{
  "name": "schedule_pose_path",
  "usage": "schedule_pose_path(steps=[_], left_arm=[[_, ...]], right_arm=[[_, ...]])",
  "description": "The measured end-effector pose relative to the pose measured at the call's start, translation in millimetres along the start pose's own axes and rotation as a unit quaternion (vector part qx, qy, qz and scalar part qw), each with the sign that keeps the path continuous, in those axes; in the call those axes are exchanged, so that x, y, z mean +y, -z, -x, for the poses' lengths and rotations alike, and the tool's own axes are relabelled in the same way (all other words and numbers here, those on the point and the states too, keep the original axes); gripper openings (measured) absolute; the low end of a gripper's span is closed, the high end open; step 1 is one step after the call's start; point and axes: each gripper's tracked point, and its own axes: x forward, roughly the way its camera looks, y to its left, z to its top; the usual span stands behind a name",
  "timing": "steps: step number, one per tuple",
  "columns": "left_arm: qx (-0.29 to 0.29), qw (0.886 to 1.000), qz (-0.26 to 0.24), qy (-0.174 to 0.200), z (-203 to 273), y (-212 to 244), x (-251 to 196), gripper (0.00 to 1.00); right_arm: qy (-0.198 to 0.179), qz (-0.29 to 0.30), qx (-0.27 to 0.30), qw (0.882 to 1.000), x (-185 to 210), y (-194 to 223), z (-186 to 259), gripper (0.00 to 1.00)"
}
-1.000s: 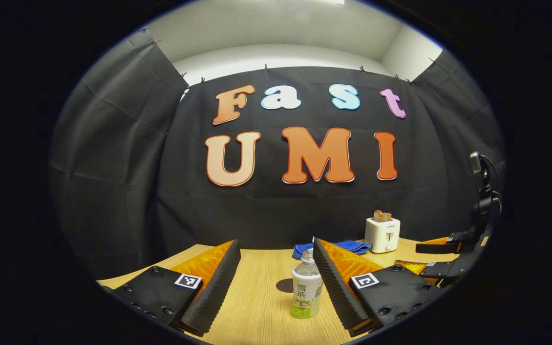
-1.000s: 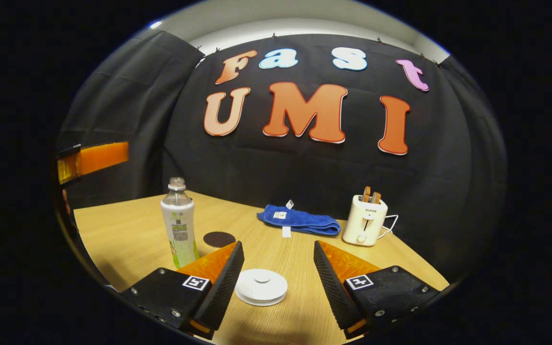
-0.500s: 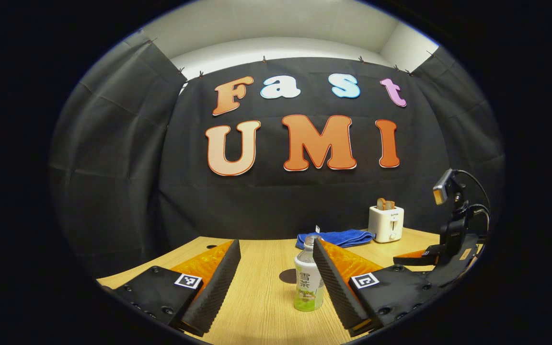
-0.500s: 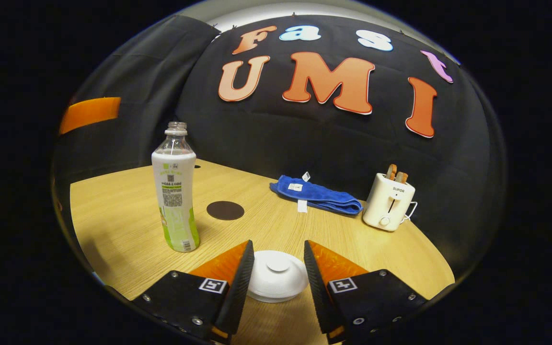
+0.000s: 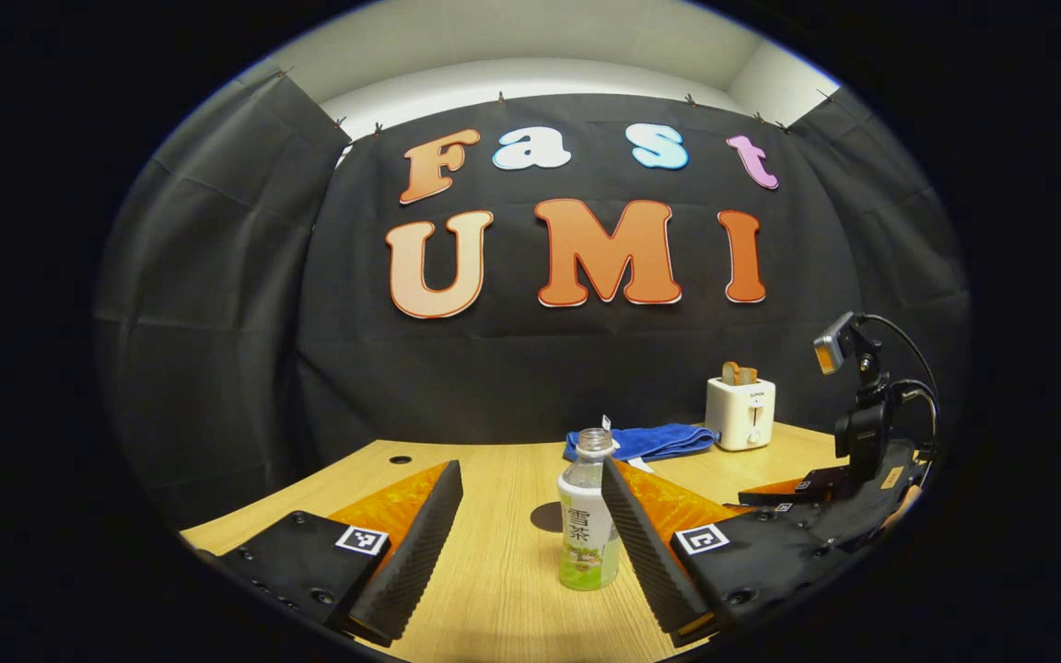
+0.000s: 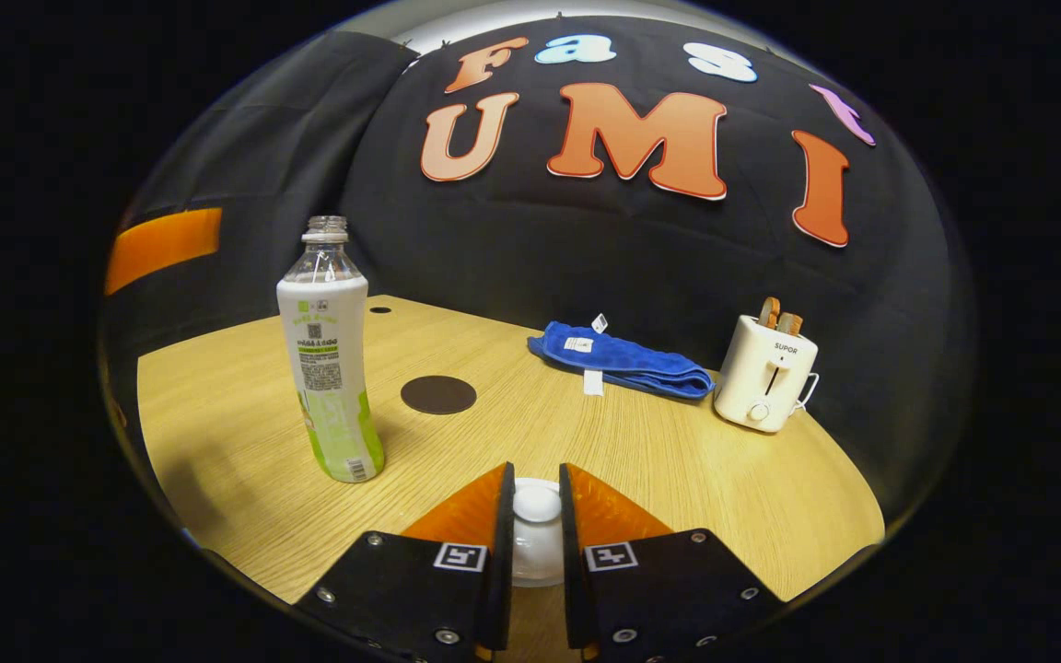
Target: Open the teacup lid with one hand, grasp the water bottle and pour water into the teacup with the other hand; after pouring, place the water bottle on the coaster and then close the teacup lid.
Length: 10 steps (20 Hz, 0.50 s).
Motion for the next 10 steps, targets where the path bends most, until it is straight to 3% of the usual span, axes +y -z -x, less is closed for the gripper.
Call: schedule_pose_path(steps=[10], left_arm=[[0.055,0.996,0.01,0.063,-26,53,-52,0.98]], right_arm=[[-0.011,-0.077,-0.033,0.996,-22,-29,22,0.22]])
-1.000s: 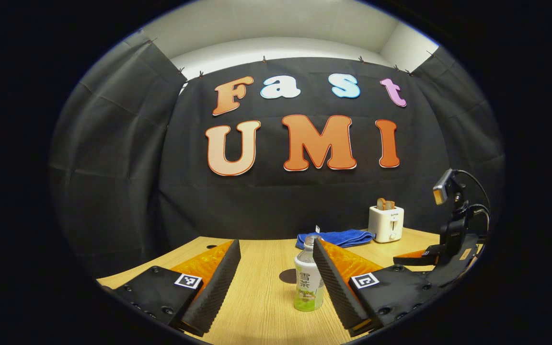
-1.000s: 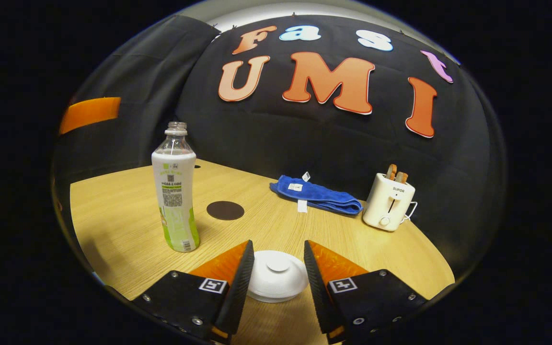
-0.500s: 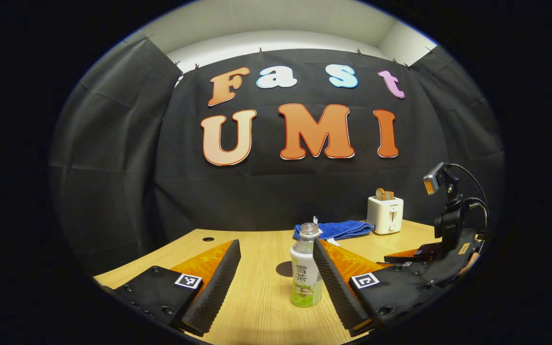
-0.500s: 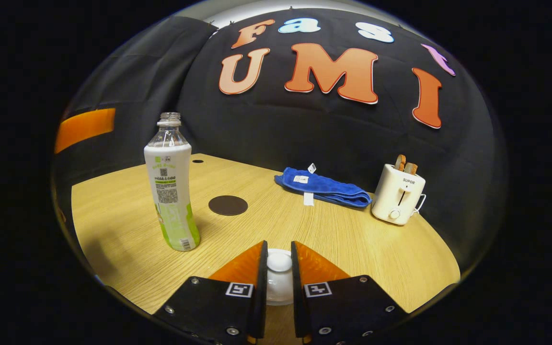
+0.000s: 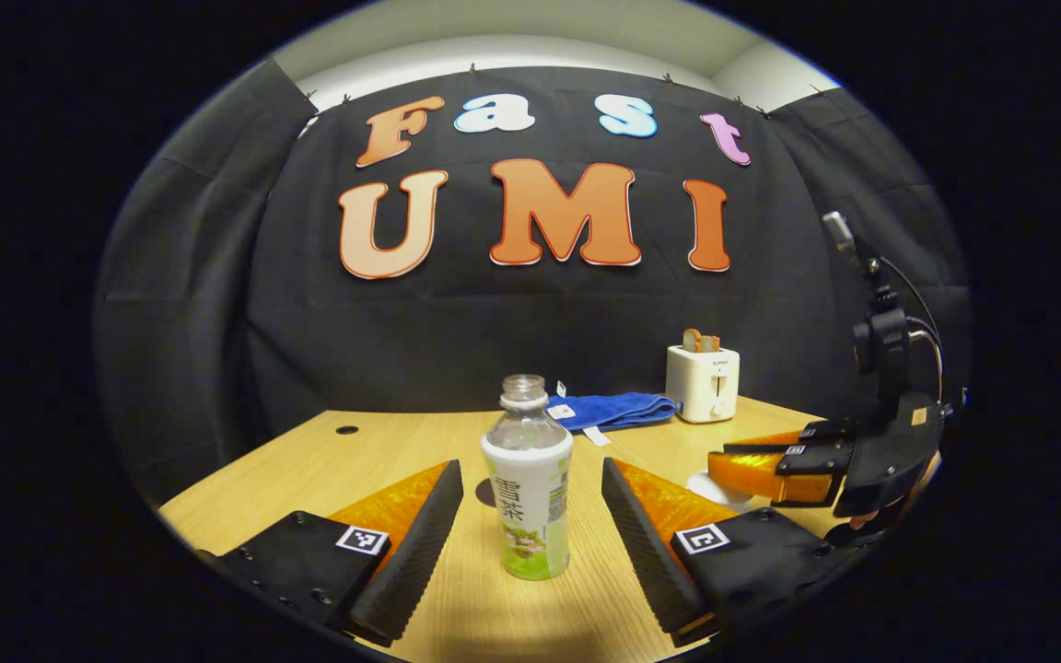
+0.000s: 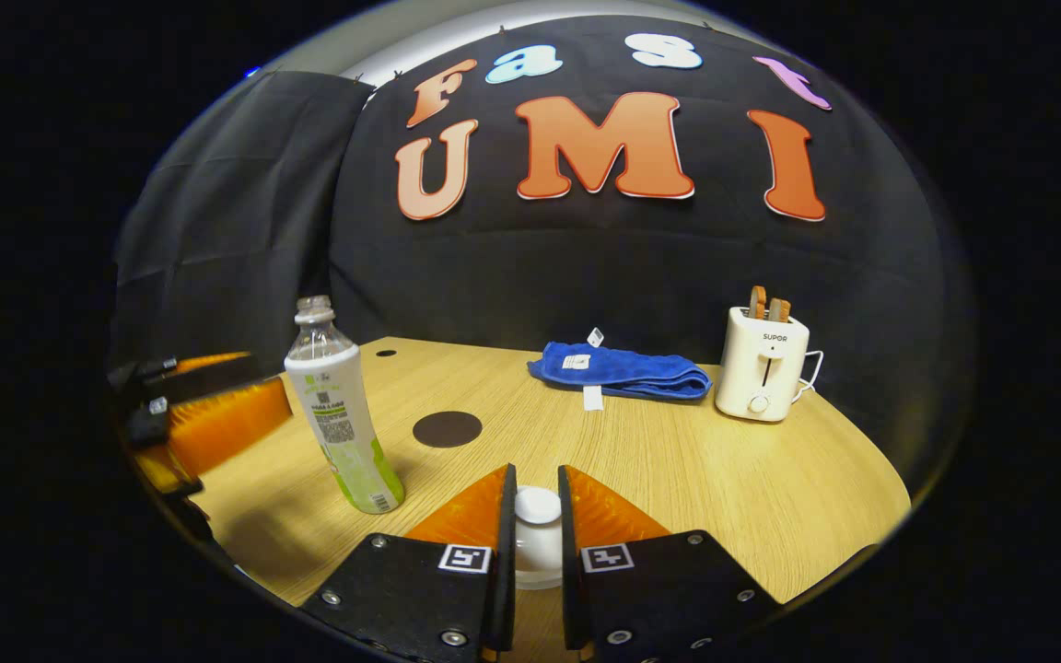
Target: Open the teacup lid with one hand, grasp the water bottle and pour water into the teacup with the other hand; after pouring, place the water bottle on the coaster and then close the teacup lid.
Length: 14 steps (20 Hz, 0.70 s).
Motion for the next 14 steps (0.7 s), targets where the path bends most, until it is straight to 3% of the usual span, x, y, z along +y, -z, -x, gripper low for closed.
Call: schedule_pose_path(steps=[8,9,10,12,14], left_arm=[[0.052,0.998,-0.03,-0.021,-41,47,9,0.98],[0.057,0.997,-0.034,-0.028,-46,50,13,0.97],[0.057,0.997,-0.036,-0.033,-48,50,16,0.9],[0.053,0.996,-0.047,-0.045,-52,47,21,0.77],[0.053,0.996,-0.059,-0.052,-56,44,24,0.75]], right_arm=[[0.044,-0.004,-0.03,0.999,-47,-21,33,0.21],[0.051,-0.005,-0.03,0.998,-51,-20,35,0.17],[0.061,-0.007,-0.033,0.998,-57,-21,37,0.21],[0.068,-0.011,-0.036,0.997,-63,-19,40,0.21],[0.069,-0.018,-0.038,0.997,-68,-20,43,0.22]])
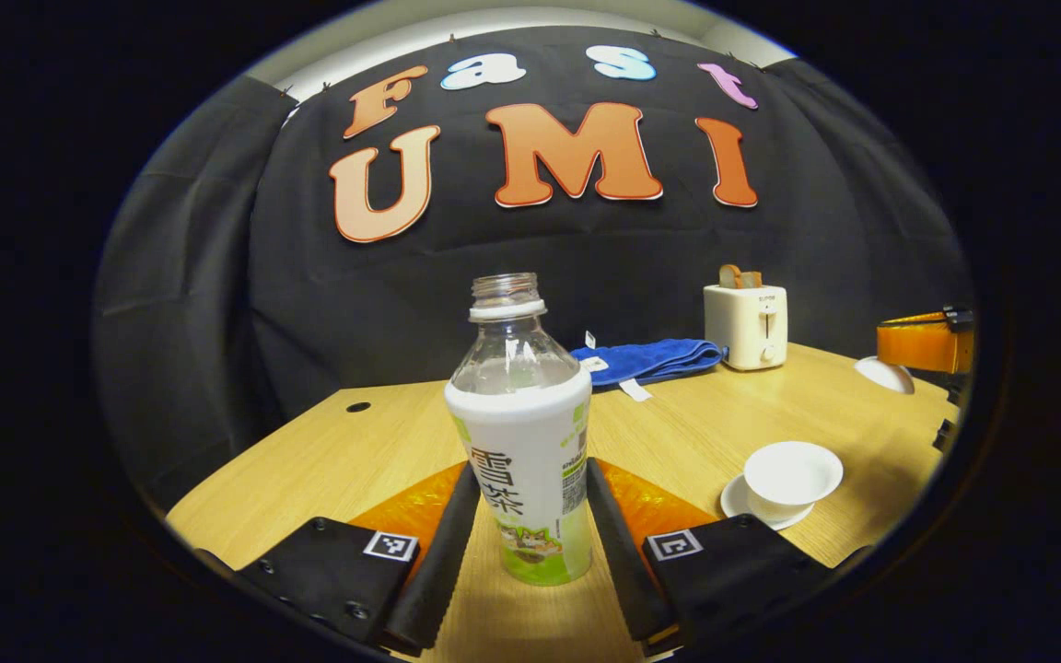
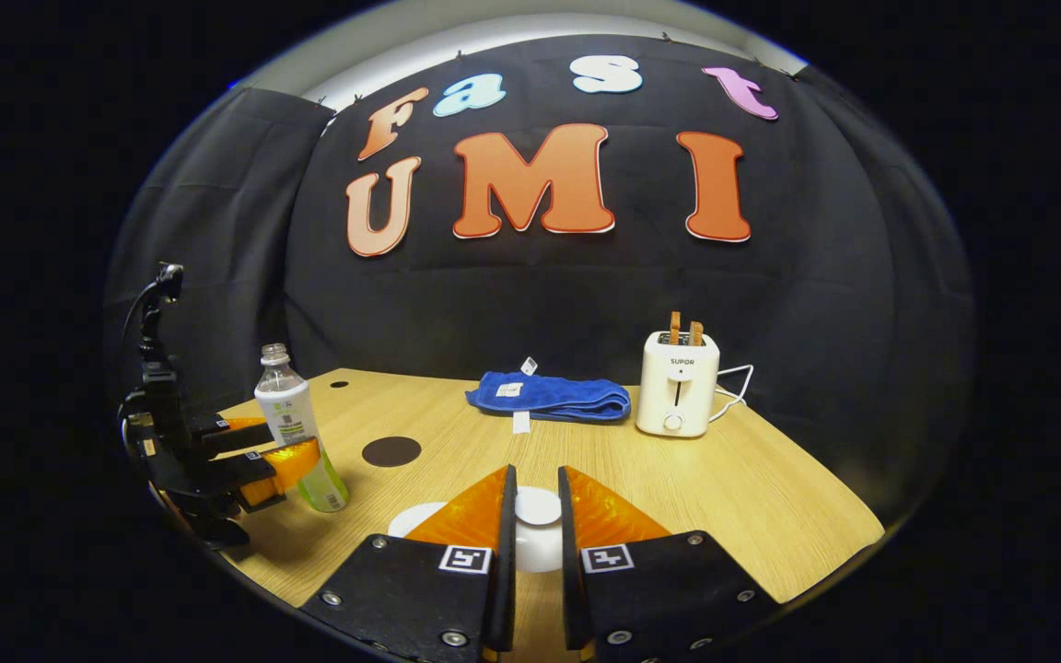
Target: Open the teacup lid with one hand, grasp the water bottle and pour water into the teacup with the other hand; after pouring, place the water bottle on the coaster and then close the teacup lid.
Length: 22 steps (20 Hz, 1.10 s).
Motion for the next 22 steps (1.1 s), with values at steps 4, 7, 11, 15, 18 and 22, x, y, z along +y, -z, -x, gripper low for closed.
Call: schedule_pose_path(steps=[4,7,11,15,18,22], left_arm=[[0.002,1.0,-0.004,-0.001,0,-4,1,0.7],[-0.005,0.997,-0.071,-0.025,2,-17,9,0.68],[-0.011,0.982,-0.182,-0.045,0,-22,9,0.67],[-0.019,0.96,-0.278,-0.035,-1,-20,-6,0.68],[-0.02,0.939,-0.343,-0.017,-1,-5,-23,0.68],[-0.036,0.913,-0.407,0.0,5,-1,-45,0.65]], right_arm=[[0.003,-0.007,-0.007,1.0,-7,-5,3,0.21],[0.007,-0.004,-0.011,1.0,-11,-6,7,0.21],[0.024,-0.009,-0.02,0.999,-23,-8,13,0.21],[0.04,-0.014,-0.029,0.999,-34,-10,23,0.21],[0.045,-0.022,-0.032,0.998,-36,-8,29,0.21],[0.055,-0.015,-0.033,0.998,-43,-5,36,0.21]])
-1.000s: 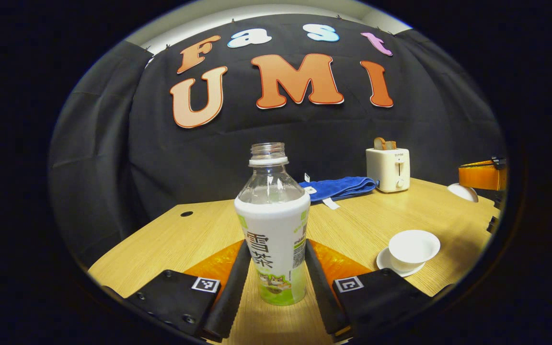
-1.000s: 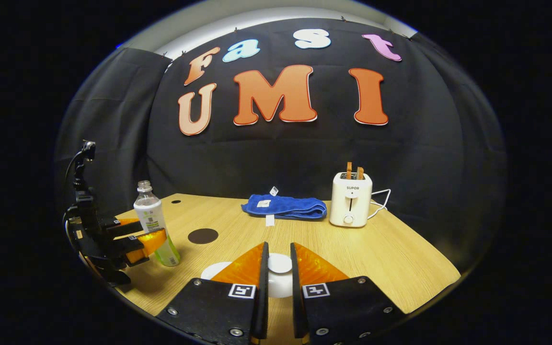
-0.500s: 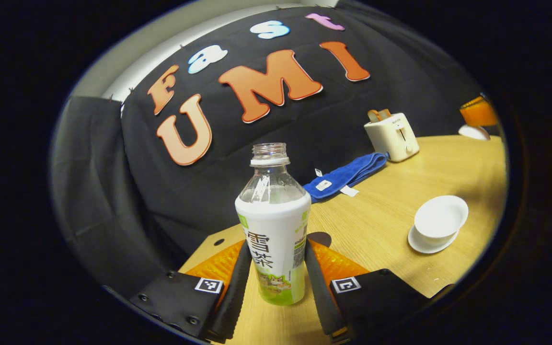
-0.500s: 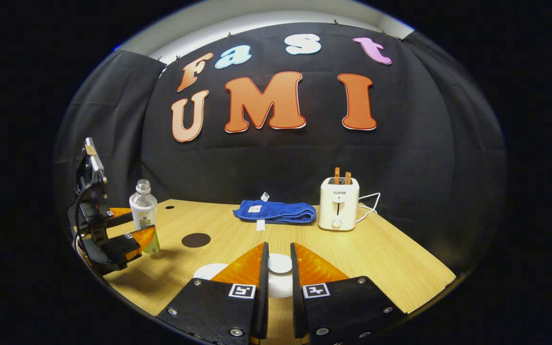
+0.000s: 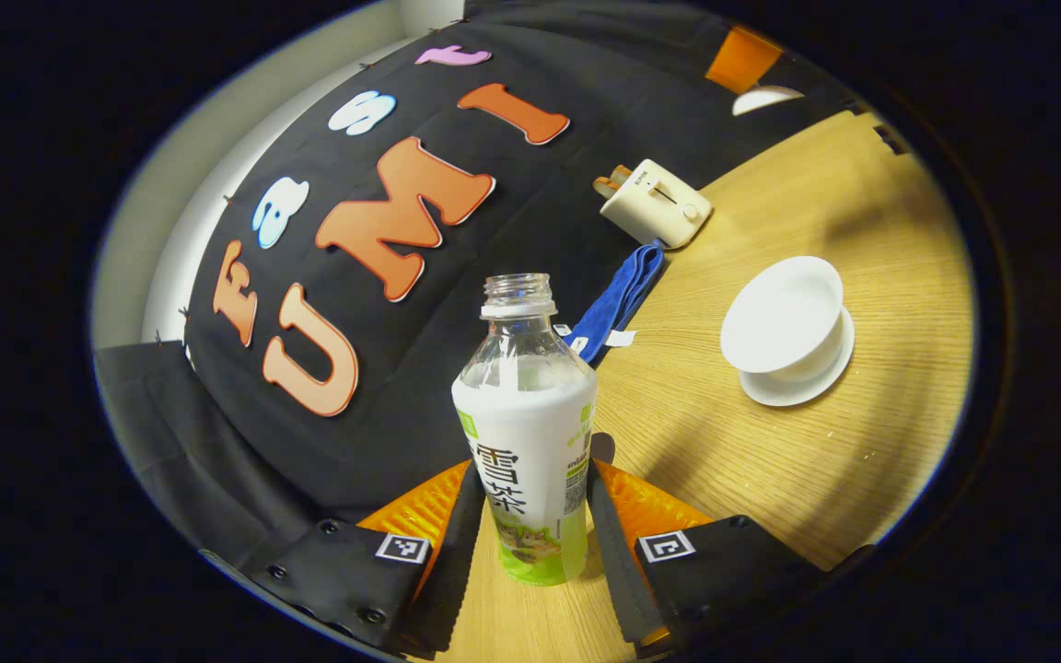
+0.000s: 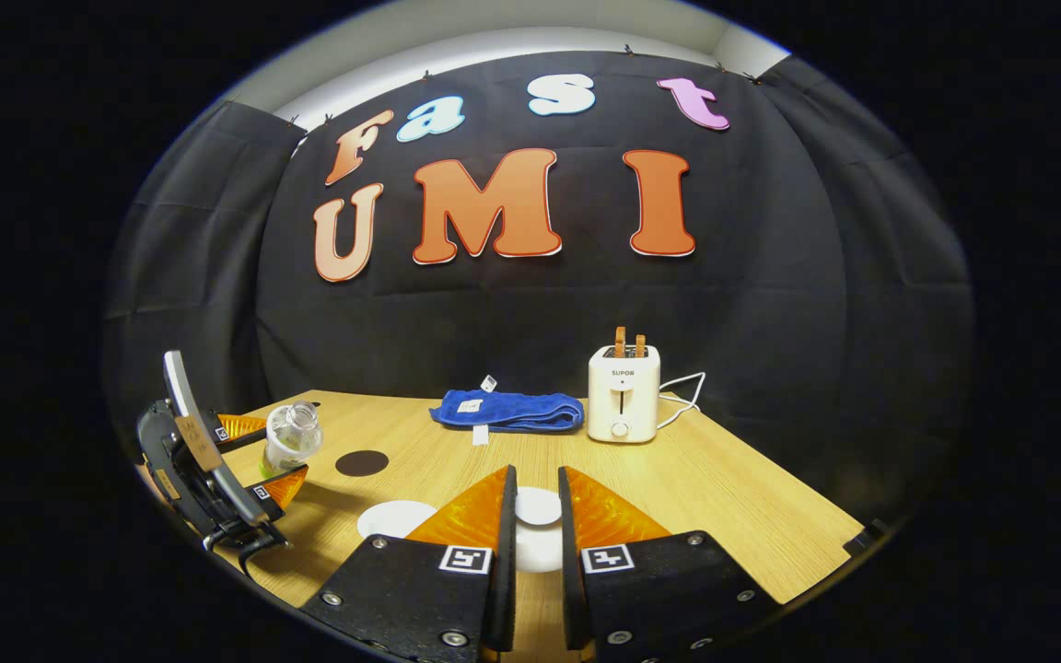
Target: Open the teacup lid with one hand, grasp the water bottle and pour water into the teacup with the other hand; after pouring, place the water bottle on the coaster and then close the teacup lid.
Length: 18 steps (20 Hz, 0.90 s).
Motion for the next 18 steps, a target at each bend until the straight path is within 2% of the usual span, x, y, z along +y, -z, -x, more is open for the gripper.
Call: schedule_pose_path(steps=[1,2,3,4,8,9,11,14,16,18], left_arm=[[-0.002,1.0,-0.018,0.003,0,-1,-2,0.67],[-0.003,0.999,-0.037,0.003,3,-3,-4,0.65],[-0.008,0.998,-0.058,0.004,4,-7,-5,0.68],[-0.012,0.997,-0.081,0.004,4,-9,-8,0.65],[-0.034,0.984,-0.172,-0.005,4,-15,-10,0.65],[-0.037,0.982,-0.187,-0.004,3,-16,-11,0.68],[-0.039,0.977,-0.211,-0.002,0,-19,-13,0.68],[-0.039,0.965,-0.259,-0.001,-8,-20,-9,0.65],[-0.039,0.958,-0.284,-0.003,-11,-22,-6,0.71],[-0.041,0.951,-0.306,-0.003,-13,-25,-4,0.65]], right_arm=[[0.0,0.001,0.0,1.0,-1,1,2,0.21],[0.002,0.002,-0.001,1.0,-3,2,4,0.21],[0.004,0.004,-0.001,1.0,-5,3,5,0.21],[0.007,0.006,-0.002,1.0,-8,3,6,0.21],[0.015,0.003,-0.007,1.0,-16,1,11,0.21],[0.017,0.002,-0.009,1.0,-18,0,13,0.21],[0.021,0.003,-0.01,1.0,-21,2,14,0.21],[0.023,0.003,-0.008,1.0,-25,3,17,0.21],[0.021,0.002,-0.009,1.0,-26,4,19,0.21],[0.022,0.003,-0.008,1.0,-27,5,19,0.21]])
